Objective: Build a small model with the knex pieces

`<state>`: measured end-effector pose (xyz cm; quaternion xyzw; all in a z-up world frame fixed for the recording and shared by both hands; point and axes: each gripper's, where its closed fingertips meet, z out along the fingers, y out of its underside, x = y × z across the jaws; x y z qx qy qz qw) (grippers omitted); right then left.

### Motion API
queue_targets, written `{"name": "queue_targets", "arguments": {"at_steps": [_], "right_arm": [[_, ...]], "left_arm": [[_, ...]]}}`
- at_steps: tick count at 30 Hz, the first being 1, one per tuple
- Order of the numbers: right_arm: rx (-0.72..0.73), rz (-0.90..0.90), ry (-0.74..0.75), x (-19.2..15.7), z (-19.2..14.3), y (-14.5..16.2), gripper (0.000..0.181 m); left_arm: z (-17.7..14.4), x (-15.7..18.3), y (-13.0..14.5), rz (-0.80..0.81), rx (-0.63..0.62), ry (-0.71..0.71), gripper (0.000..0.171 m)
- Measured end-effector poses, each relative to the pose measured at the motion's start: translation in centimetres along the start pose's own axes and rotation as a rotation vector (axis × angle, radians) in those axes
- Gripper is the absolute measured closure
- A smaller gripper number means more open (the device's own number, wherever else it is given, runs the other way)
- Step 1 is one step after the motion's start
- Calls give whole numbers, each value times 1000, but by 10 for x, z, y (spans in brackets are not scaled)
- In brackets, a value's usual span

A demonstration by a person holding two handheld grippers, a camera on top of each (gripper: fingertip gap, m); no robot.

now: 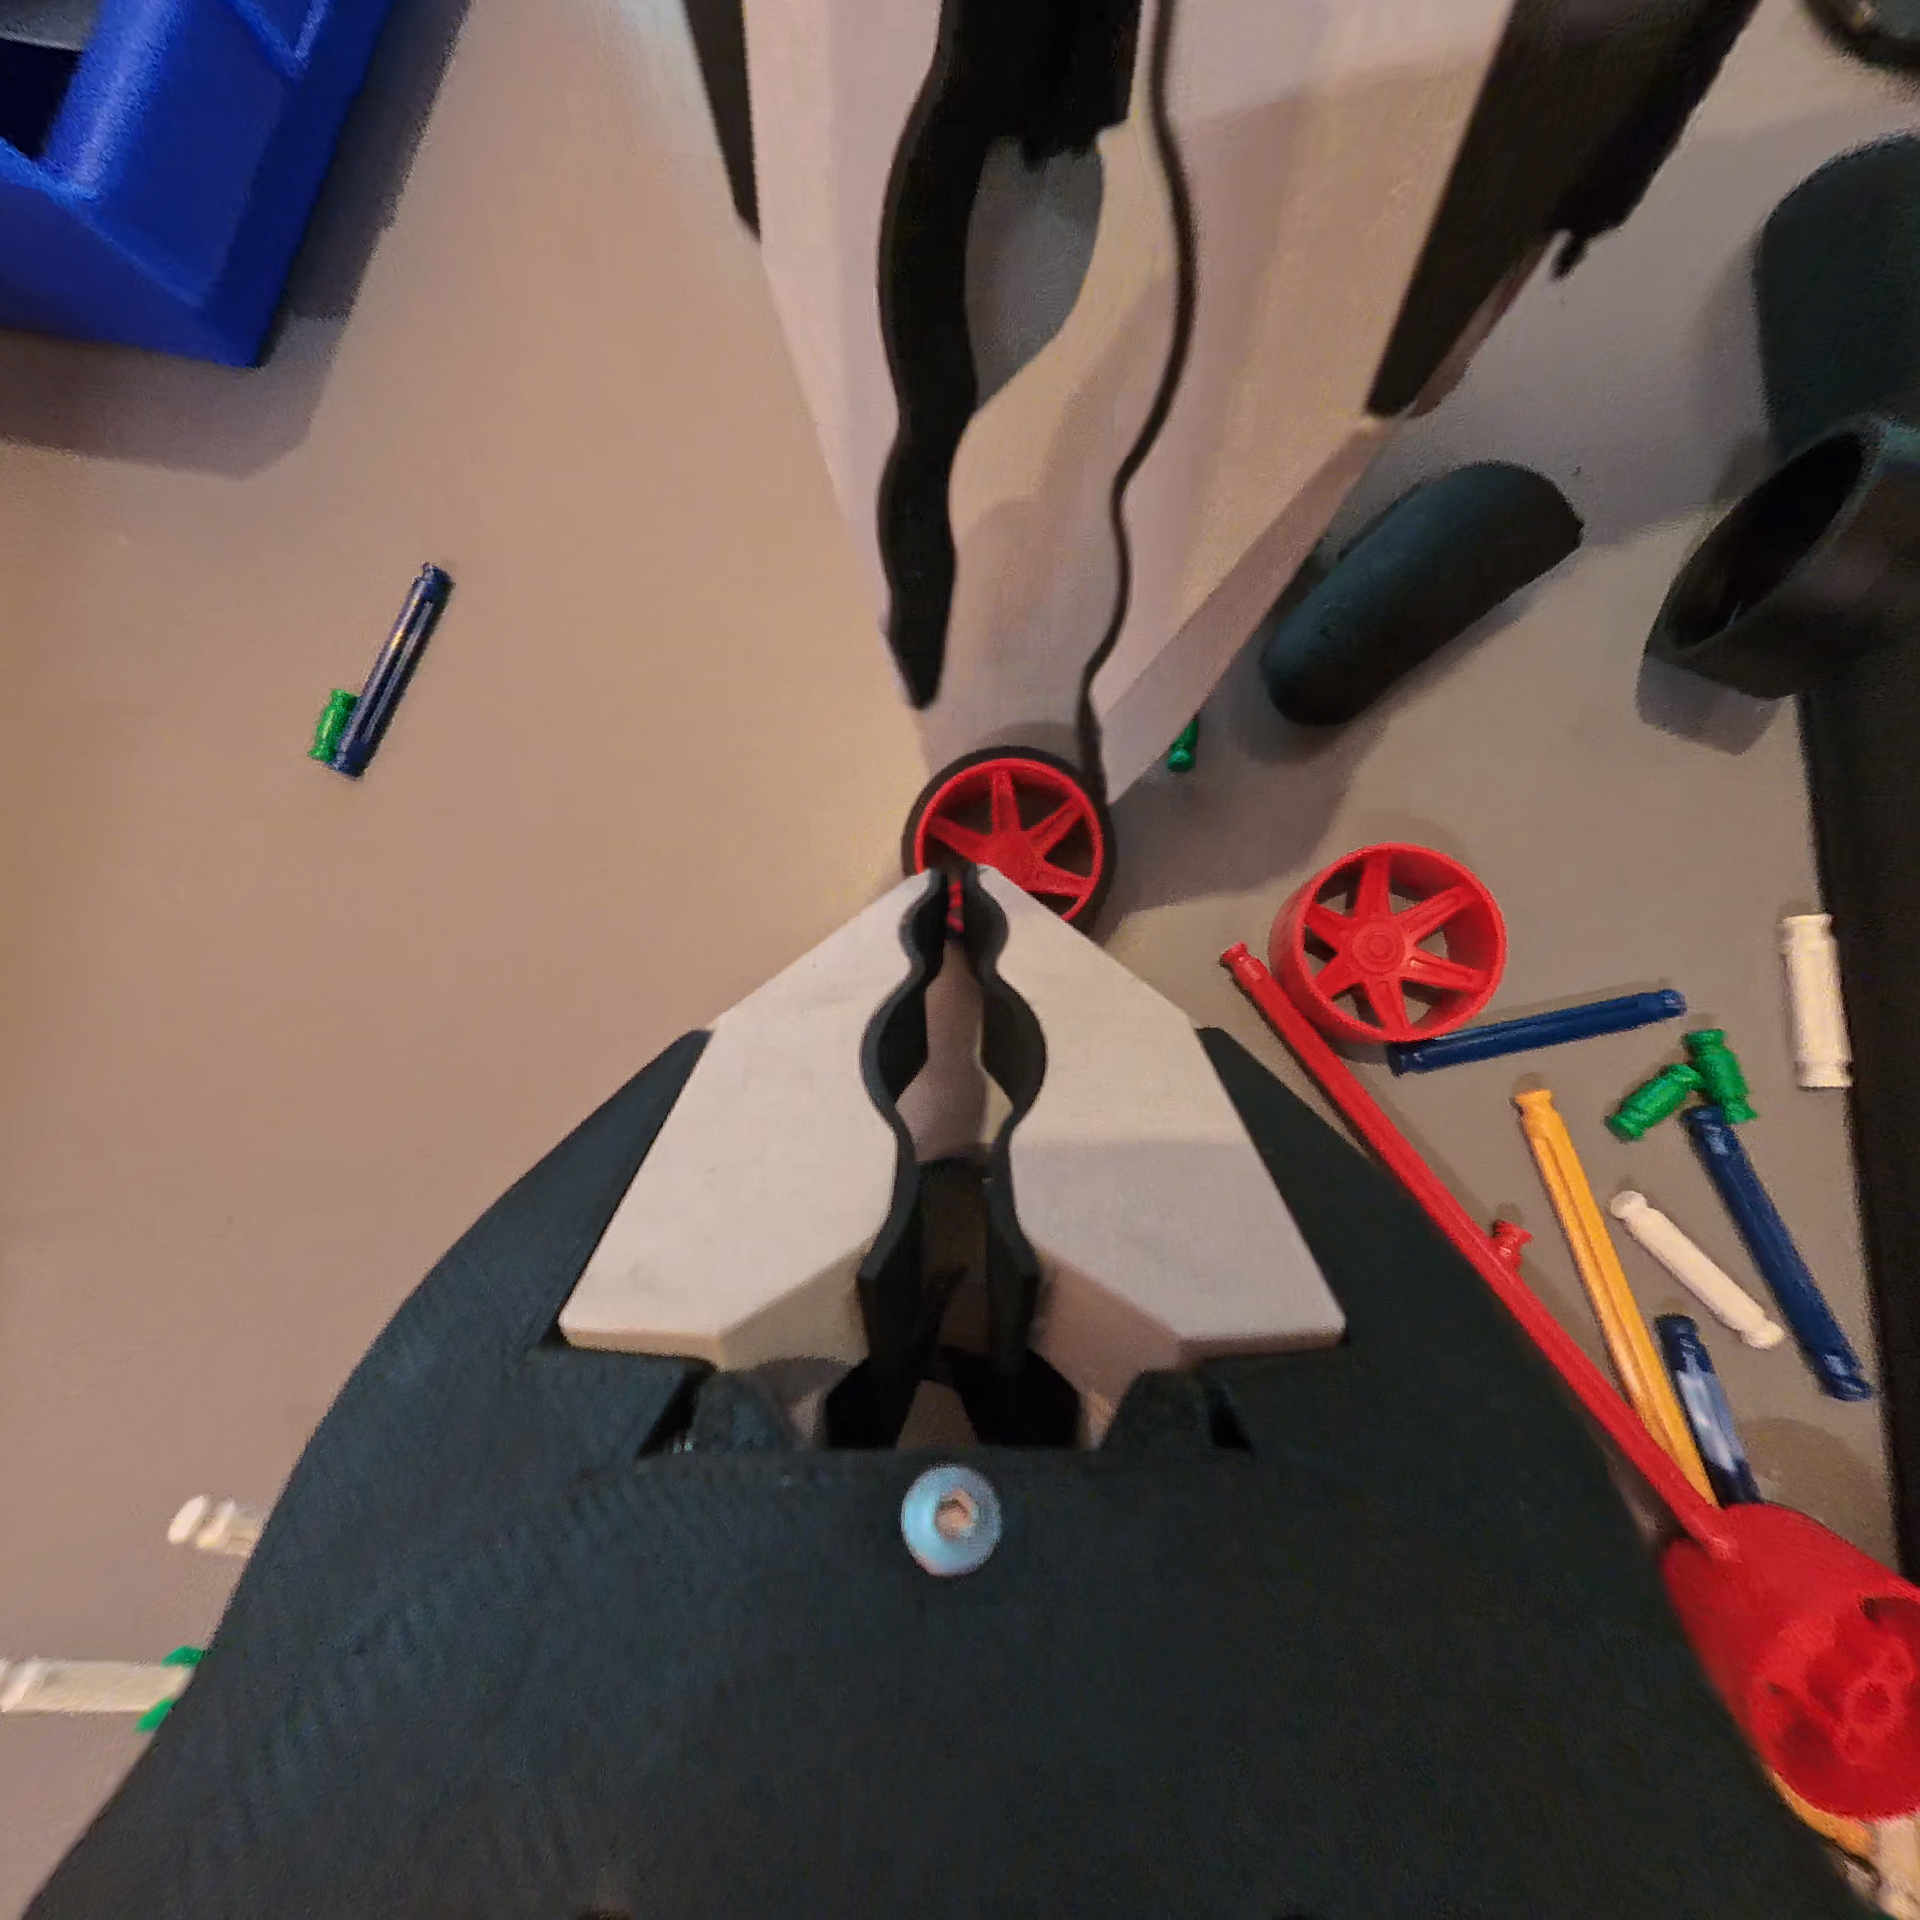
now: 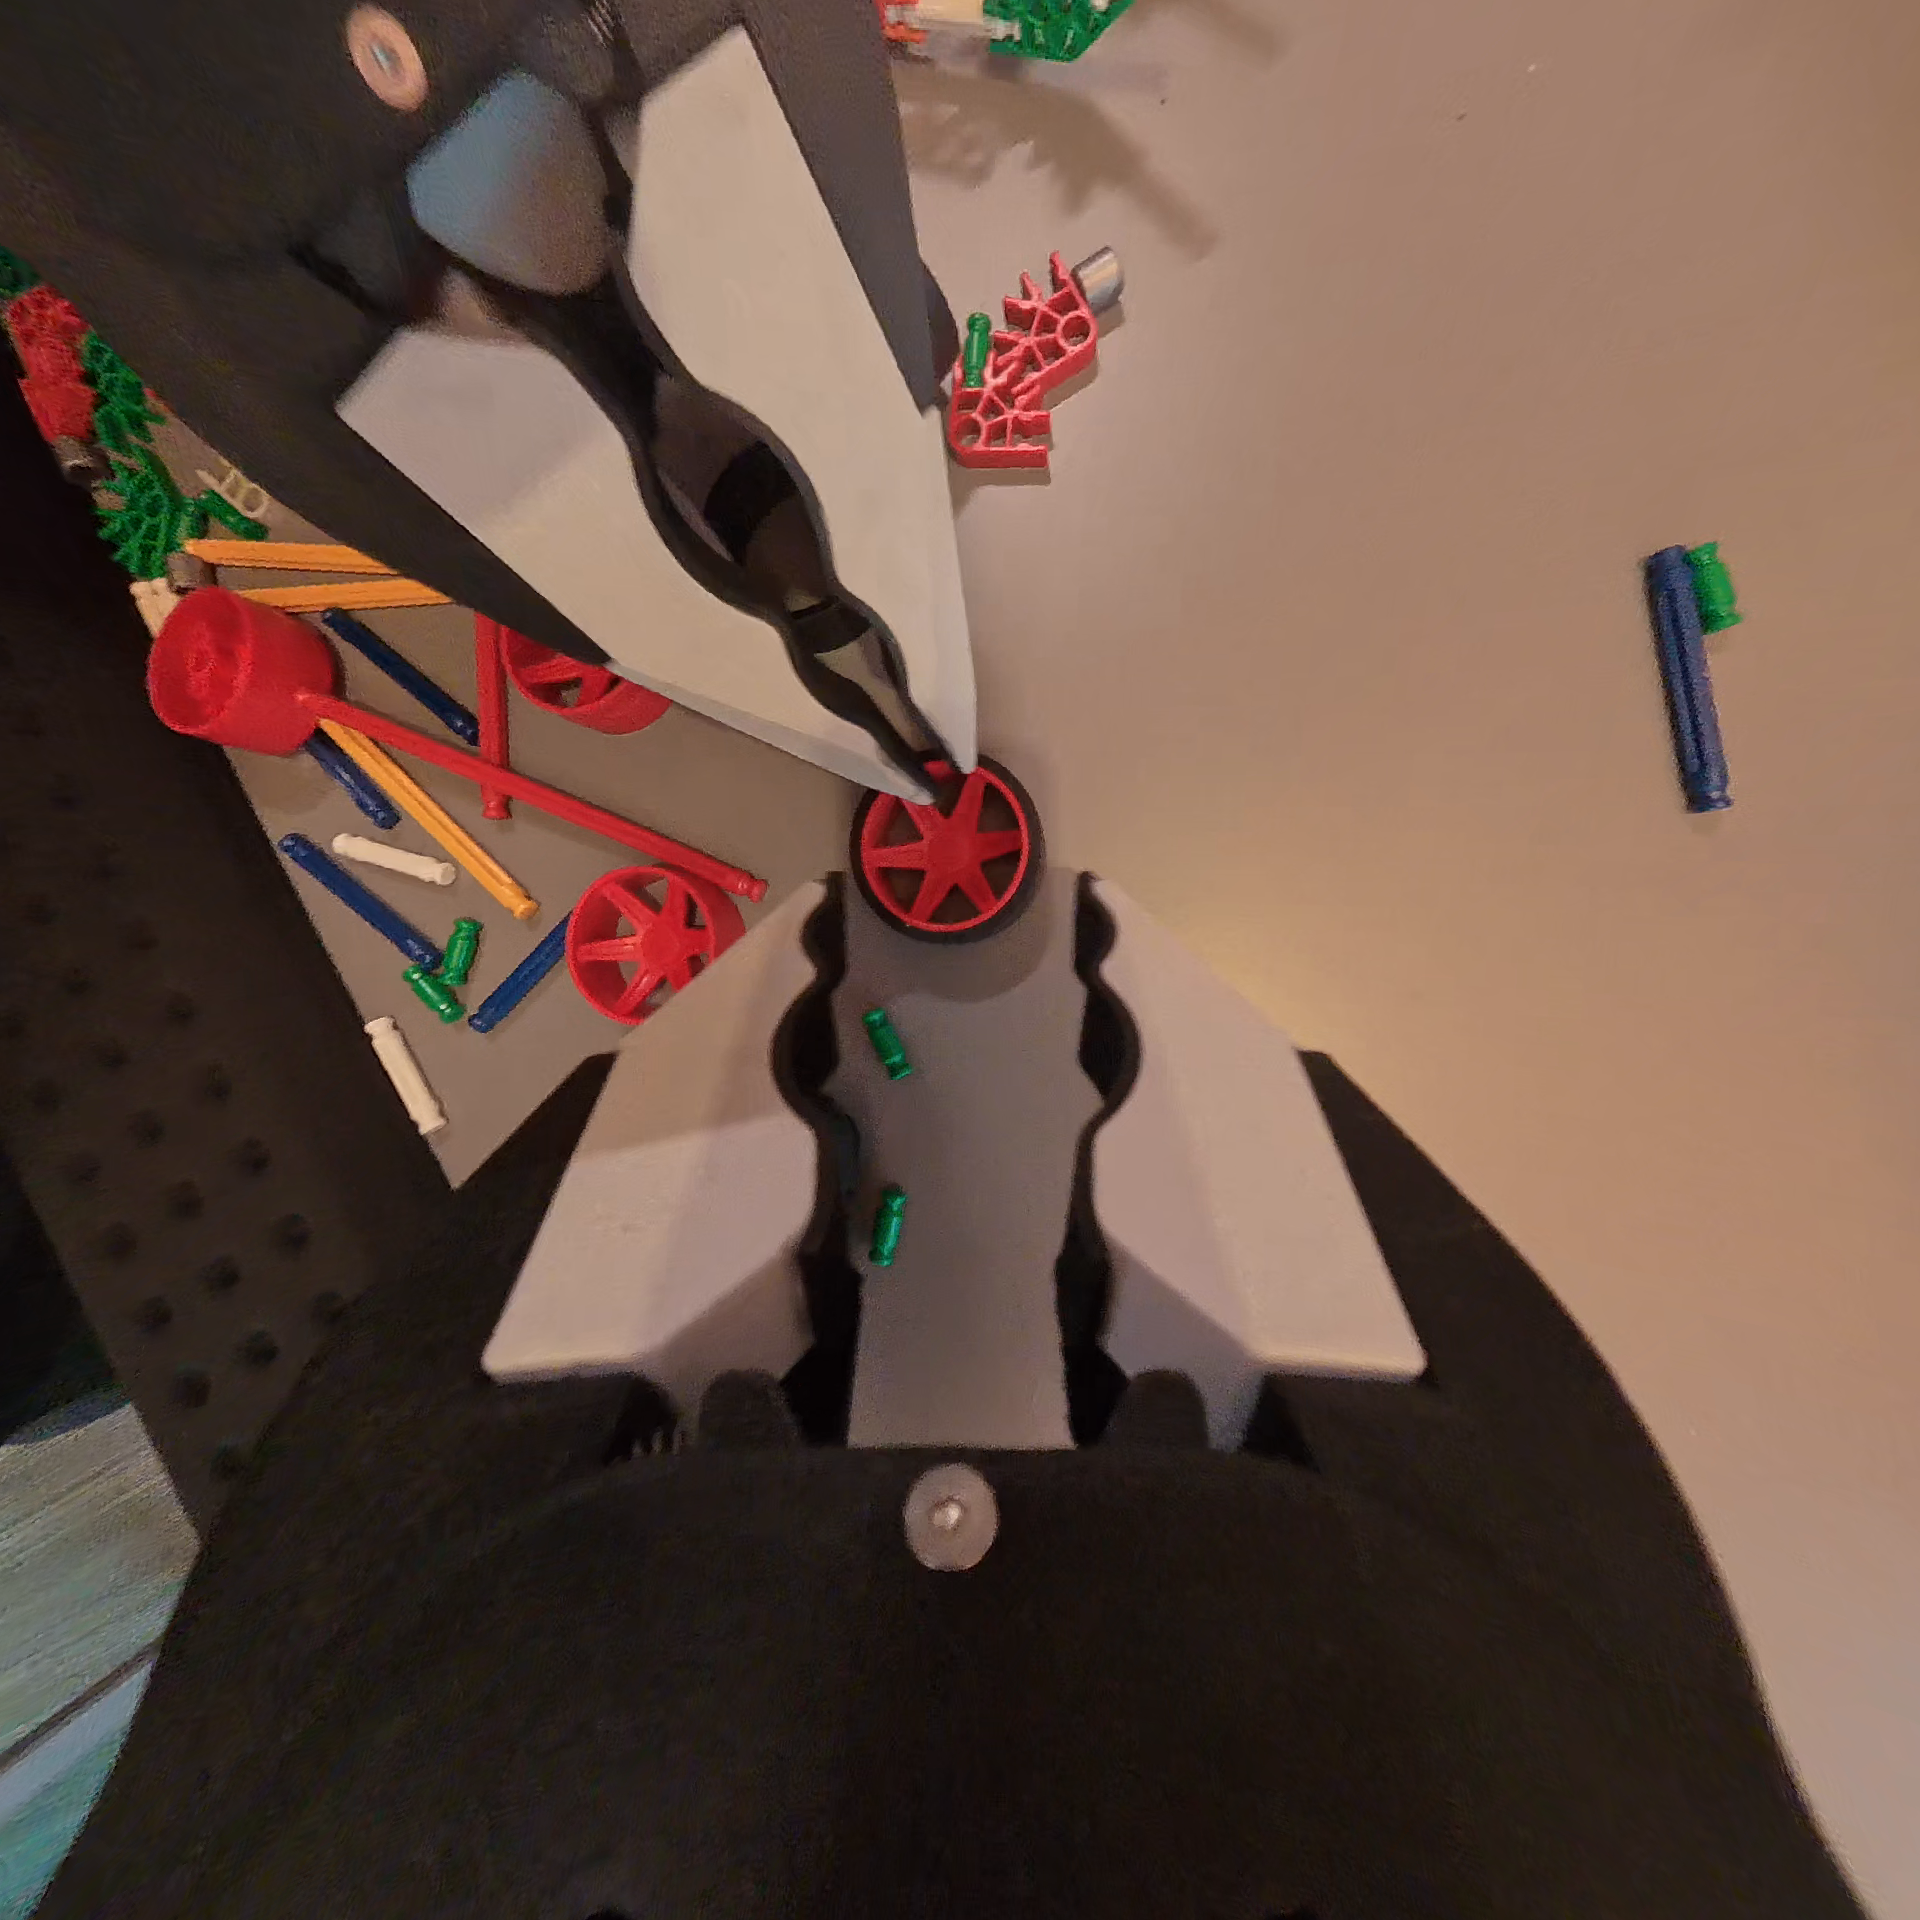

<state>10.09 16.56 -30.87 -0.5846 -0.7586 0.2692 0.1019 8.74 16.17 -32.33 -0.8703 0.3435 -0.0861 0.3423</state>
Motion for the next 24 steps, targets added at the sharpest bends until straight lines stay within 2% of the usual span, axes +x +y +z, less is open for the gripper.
{"name": "queue_targets", "arguments": {"at_steps": [2,4,5,6,8,12,15,17,20,22,24], "right_arm": [[5,-12,-4,-3,7,2,127],[-24,-33,6,-7,24,6,114],[-47,-53,16,-9,33,9,122],[-51,-70,21,-10,40,9,137],[-34,-67,40,-9,43,6,138],[2,-15,127,23,14,8,139],[19,56,217,64,-11,23,138],[10,123,224,83,-13,38,138],[-15,150,212,92,-4,52,137],[-36,174,212,91,-5,52,116],[-10,169,225,87,-13,47,113]], "left_arm": [[-7,1,-2,-61,39,41,170],[-15,-6,1,-90,41,12,162],[-21,-5,-1,-113,59,20,162],[-27,-4,-2,-126,72,17,162],[-38,-6,1,-127,77,-23,163],[-65,-5,4,-177,139,-57,162],[-82,-6,7,-196,178,-92,163],[-88,-3,7,-211,195,-89,159],[-93,-3,6,-268,253,-83,160],[-92,-4,9,-293,248,-84,152],[-95,-3,10,-291,251,-94,151]]}}
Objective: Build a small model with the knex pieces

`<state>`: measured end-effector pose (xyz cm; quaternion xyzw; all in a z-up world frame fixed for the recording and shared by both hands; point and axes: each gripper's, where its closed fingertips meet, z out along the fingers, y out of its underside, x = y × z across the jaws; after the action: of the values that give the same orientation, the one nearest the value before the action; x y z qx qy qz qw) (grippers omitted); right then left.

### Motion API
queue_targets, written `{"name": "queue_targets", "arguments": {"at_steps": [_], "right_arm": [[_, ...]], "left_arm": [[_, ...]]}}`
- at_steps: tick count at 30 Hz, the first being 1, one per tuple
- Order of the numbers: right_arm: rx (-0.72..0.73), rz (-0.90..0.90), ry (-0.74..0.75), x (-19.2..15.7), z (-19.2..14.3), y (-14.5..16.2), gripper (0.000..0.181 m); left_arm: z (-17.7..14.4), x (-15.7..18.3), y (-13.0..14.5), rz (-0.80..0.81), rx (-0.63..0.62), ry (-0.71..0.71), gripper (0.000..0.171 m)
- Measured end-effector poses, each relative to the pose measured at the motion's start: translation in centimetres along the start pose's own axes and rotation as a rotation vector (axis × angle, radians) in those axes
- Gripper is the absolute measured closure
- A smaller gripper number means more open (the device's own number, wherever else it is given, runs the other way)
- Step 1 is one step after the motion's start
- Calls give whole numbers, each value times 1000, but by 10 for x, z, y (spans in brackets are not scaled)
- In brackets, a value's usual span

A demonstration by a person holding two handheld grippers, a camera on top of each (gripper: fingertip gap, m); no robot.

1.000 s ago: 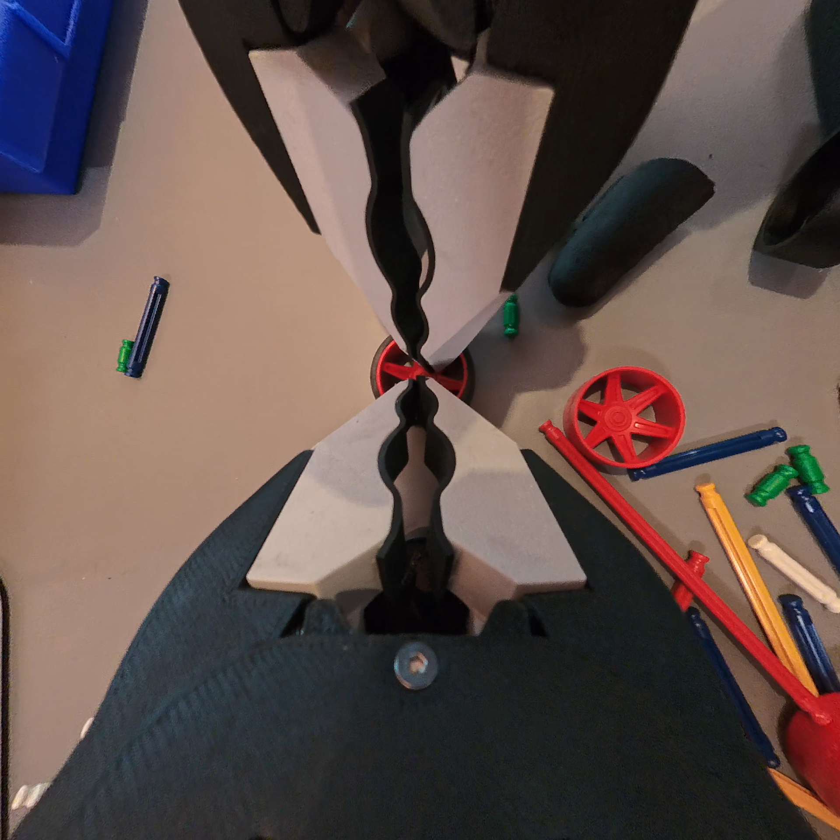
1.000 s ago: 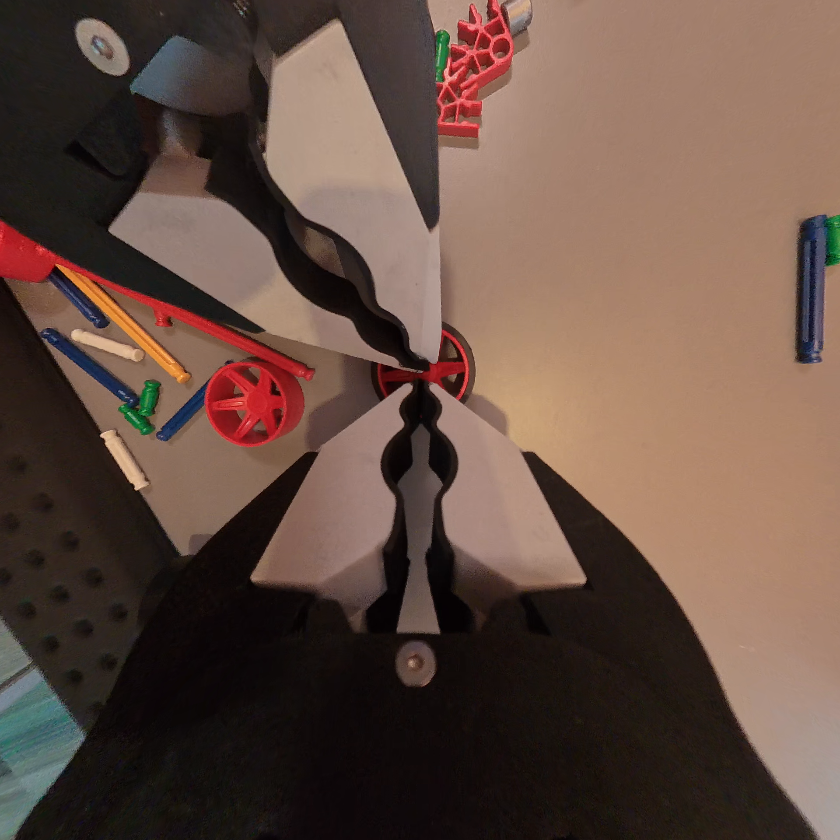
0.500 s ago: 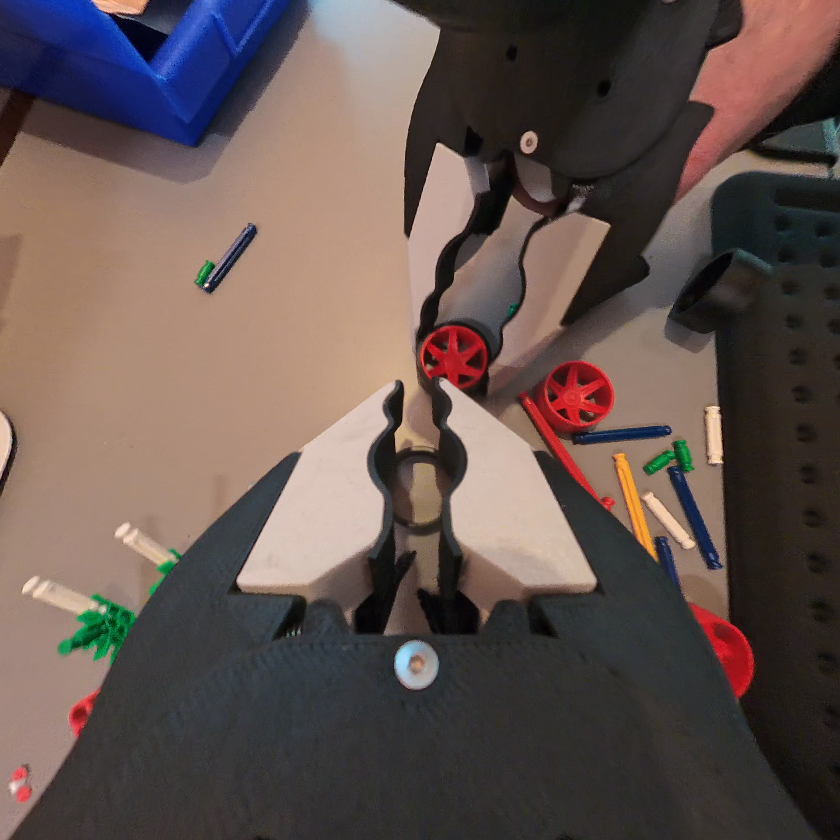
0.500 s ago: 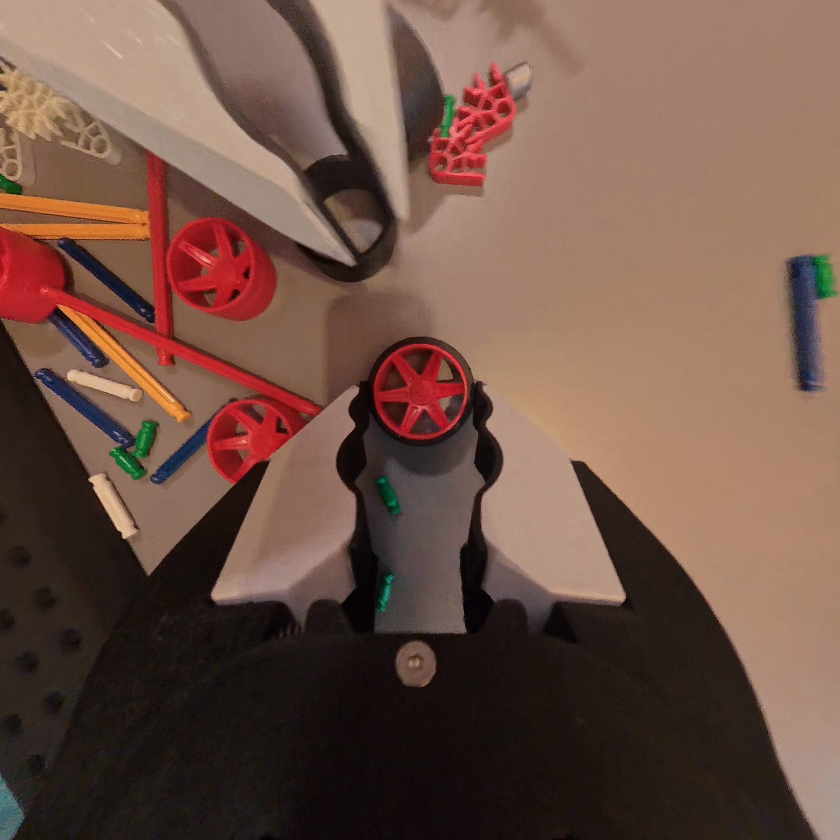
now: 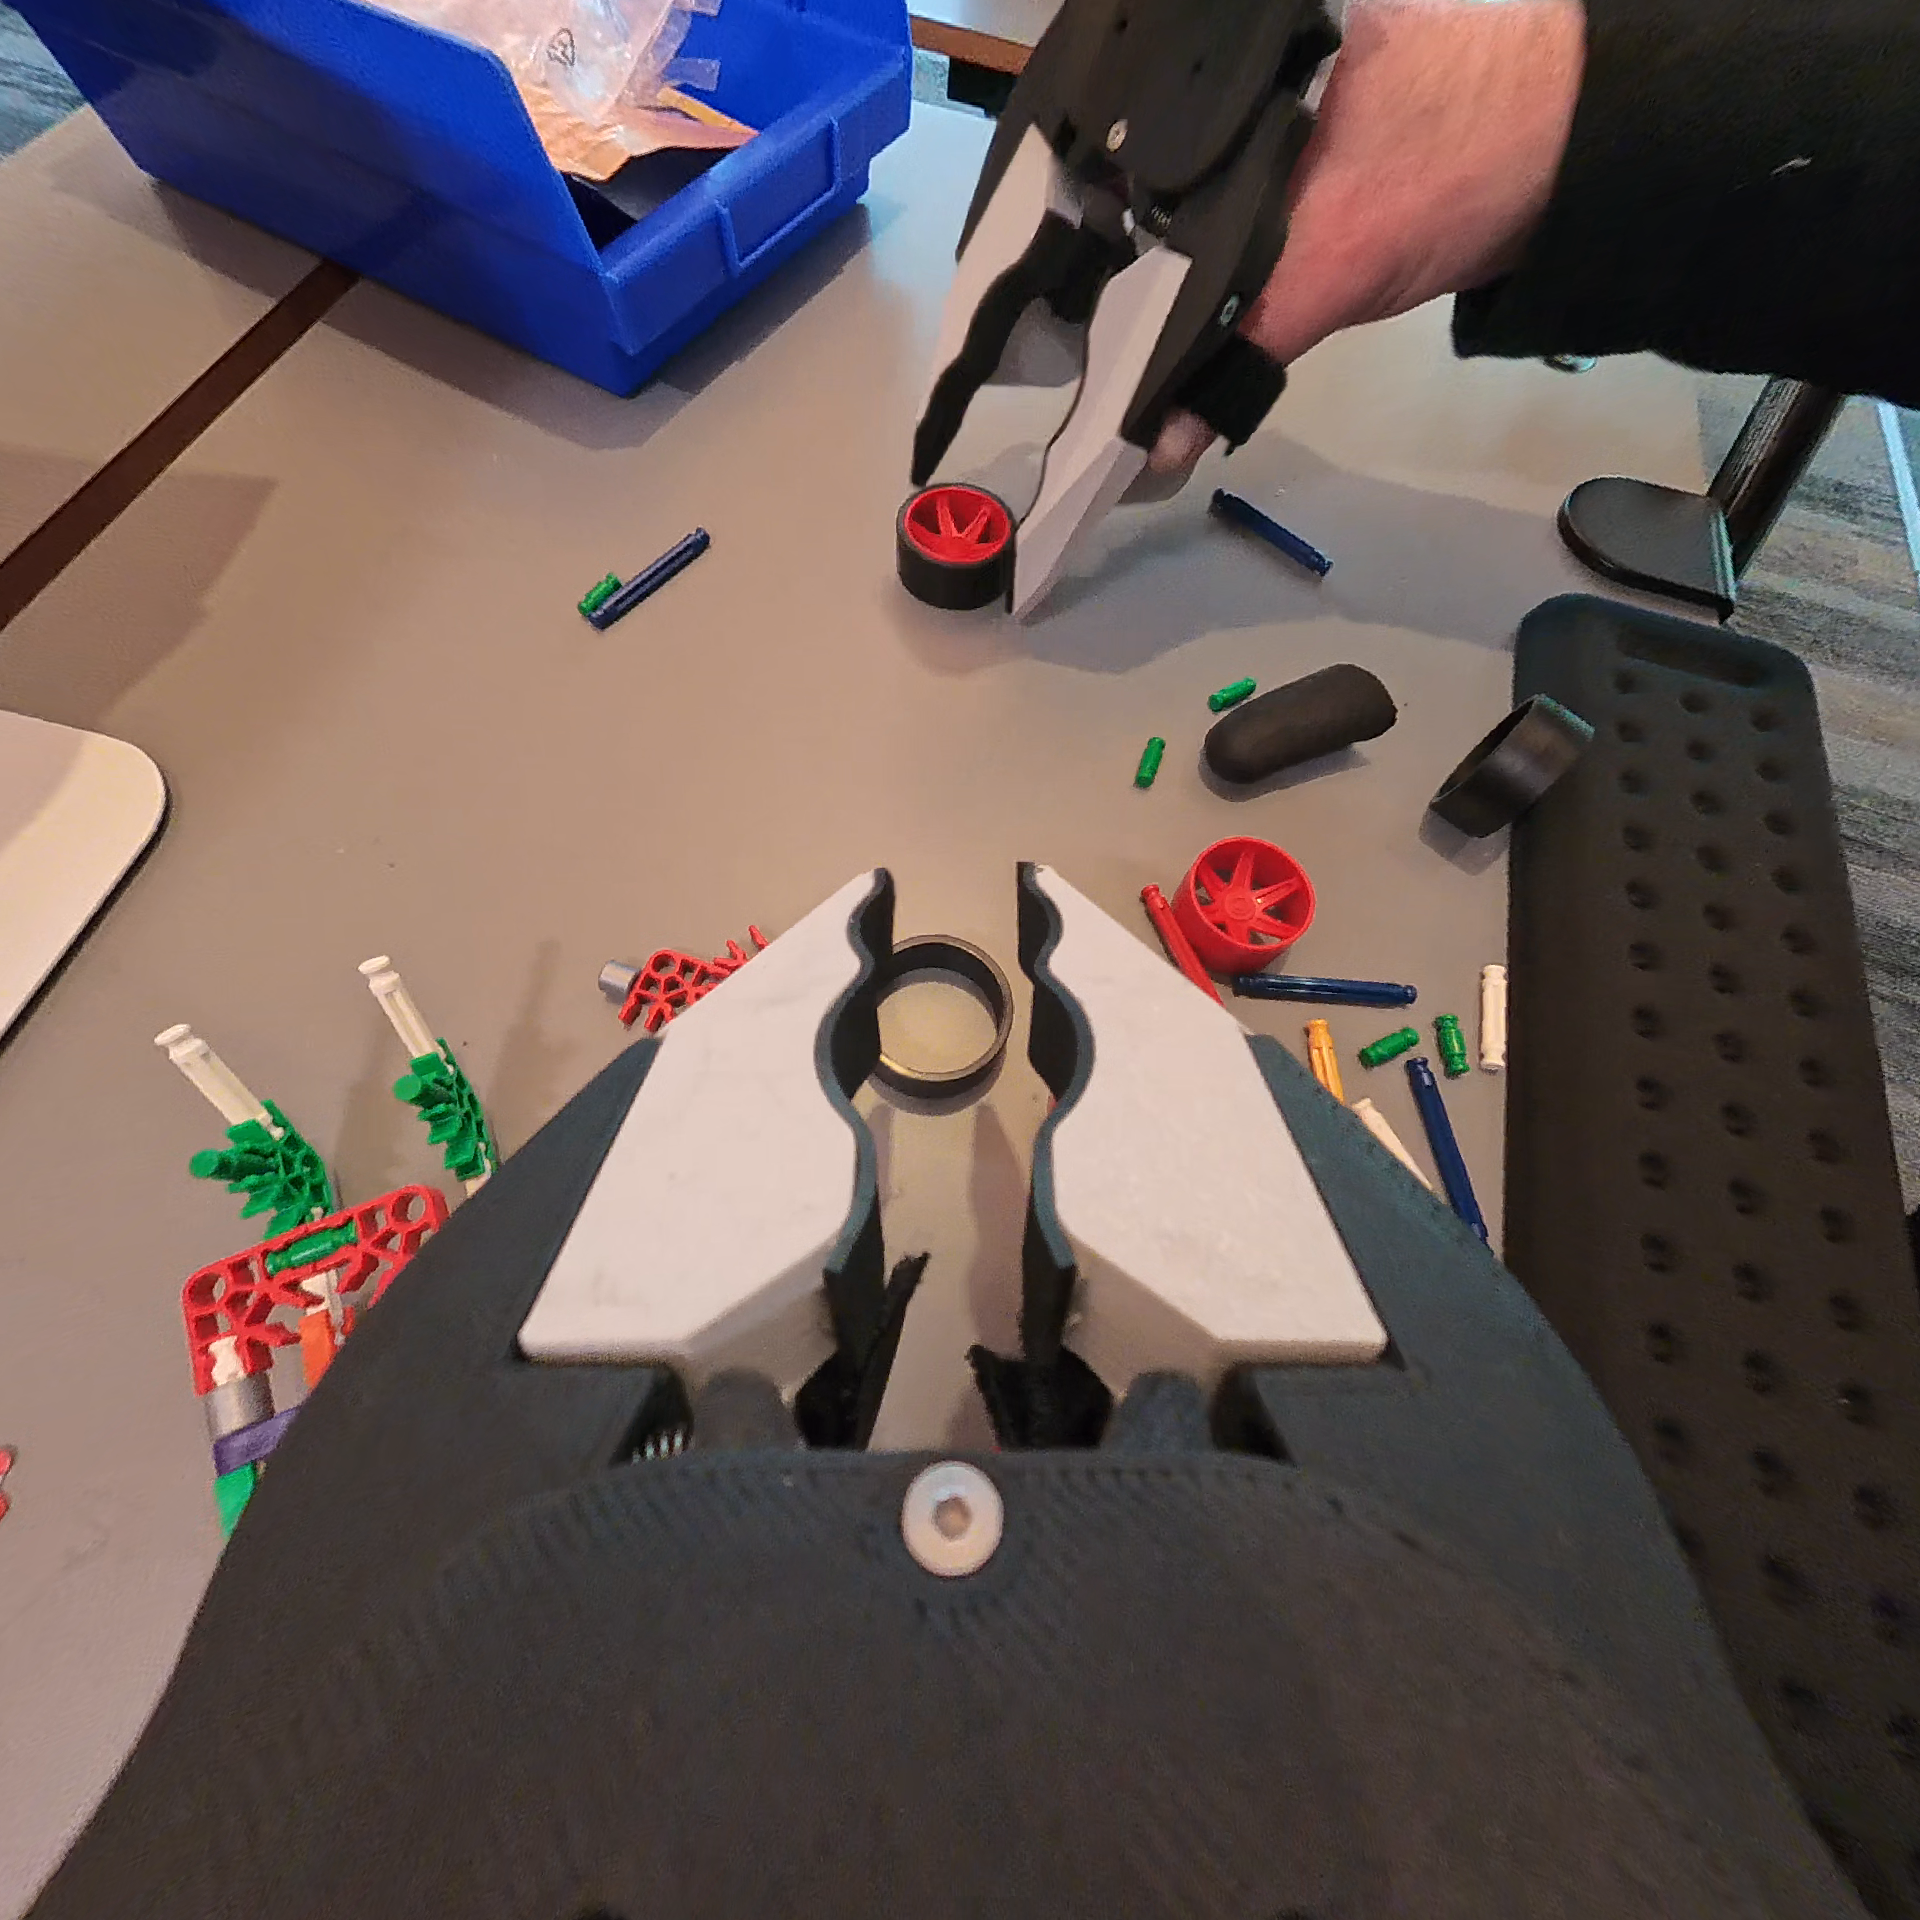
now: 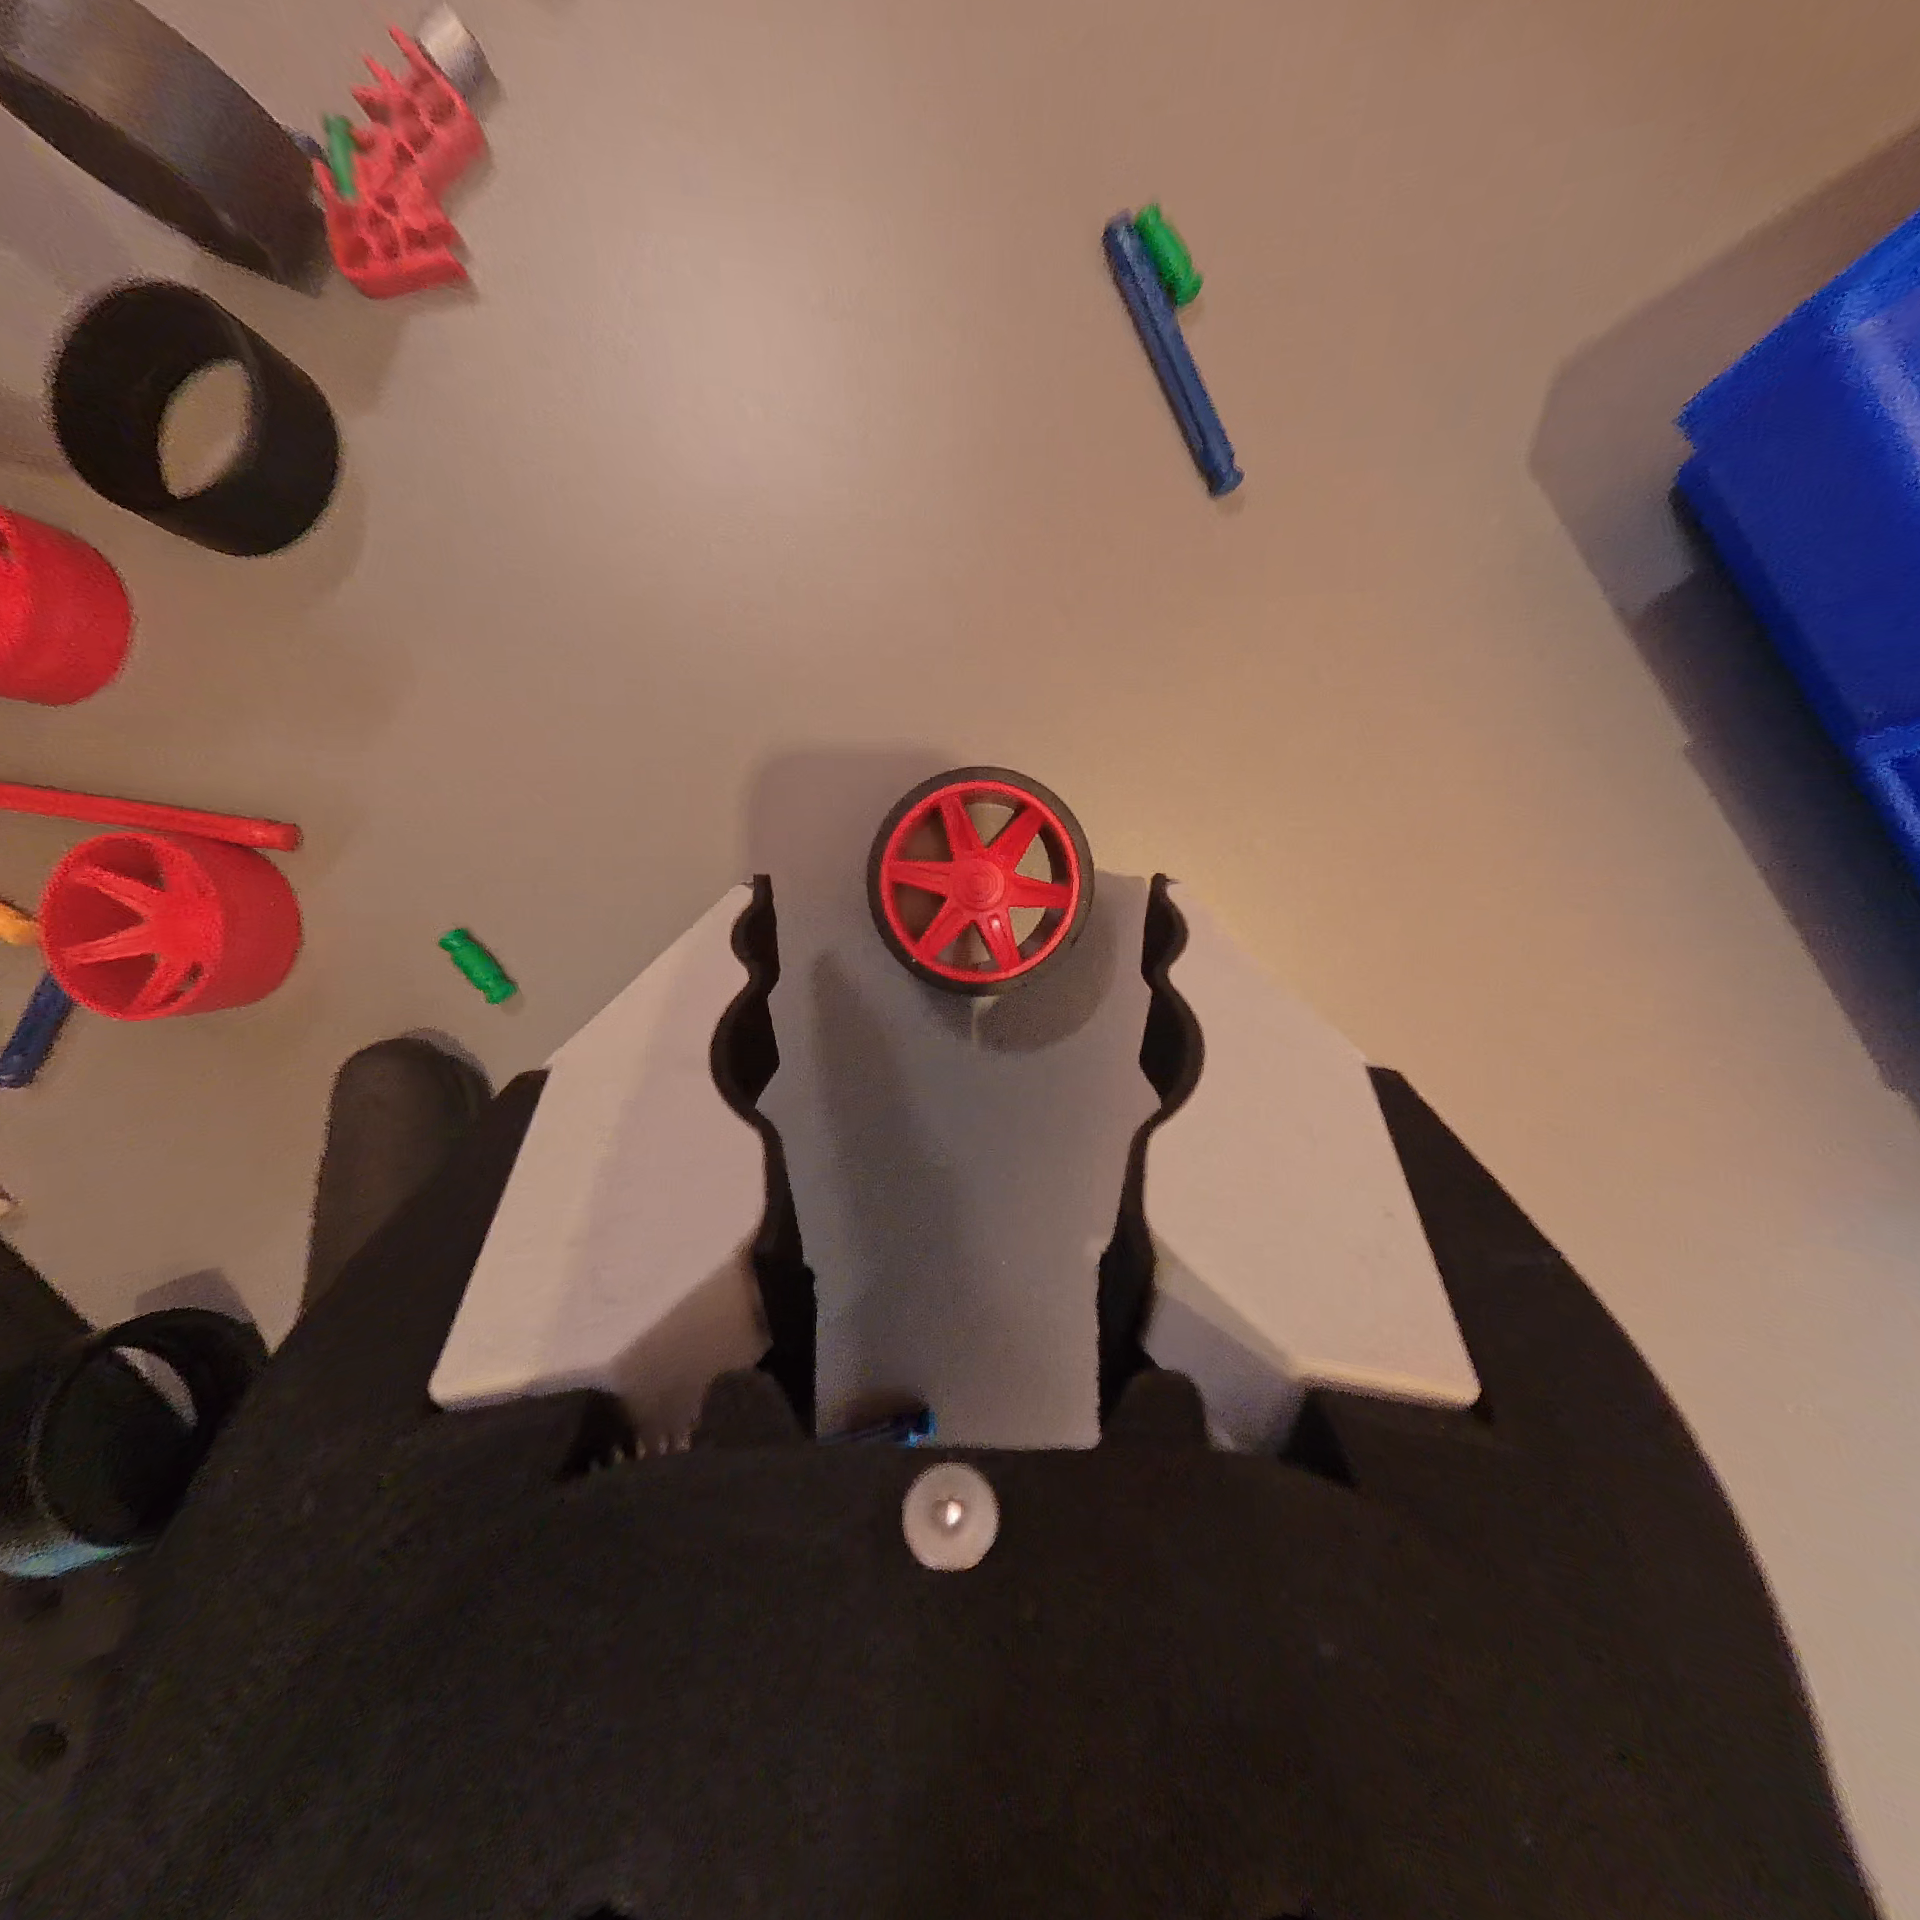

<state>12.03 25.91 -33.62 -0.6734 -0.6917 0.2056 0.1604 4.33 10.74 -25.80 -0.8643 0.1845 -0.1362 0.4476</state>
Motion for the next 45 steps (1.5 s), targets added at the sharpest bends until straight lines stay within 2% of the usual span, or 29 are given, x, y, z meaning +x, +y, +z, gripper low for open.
{"name": "queue_targets", "arguments": {"at_steps": [2,10,14,18,22,27,30,32,35,37,39,45], "right_arm": [[47,11,7,-3,-15,-5,110],[202,83,-9,-26,-88,-1,123],[201,118,-2,-40,-102,17,122],[231,110,-96,-84,-93,12,124],[159,29,-134,-127,-65,14,127],[189,-4,-185,-157,-35,-19,127],[118,-107,-202,-178,-18,-28,126],[47,-159,-178,-182,-12,-17,123],[-4,-146,-155,-175,-8,4,124],[-24,-127,-152,-168,-2,14,136],[-1,-130,-174,-170,2,13,146],[47,-115,-185,-165,-5,6,147]], "left_arm": [[-6,-2,1,-4,-2,-17,146],[-35,-6,27,-31,-49,-39,142],[-43,-5,44,-50,-73,-49,139],[-45,1,57,-46,-105,-32,138],[-40,9,65,-6,-154,-15,138],[-30,5,67,4,-178,-17,139],[-26,13,71,11,-207,35,134],[-22,20,73,27,-218,47,133],[-17,20,75,27,-213,23,130],[-12,16,74,-9,-195,11,132],[-5,7,76,-52,-198,-13,132],[17,9,76,-140,-199,58,126]]}}
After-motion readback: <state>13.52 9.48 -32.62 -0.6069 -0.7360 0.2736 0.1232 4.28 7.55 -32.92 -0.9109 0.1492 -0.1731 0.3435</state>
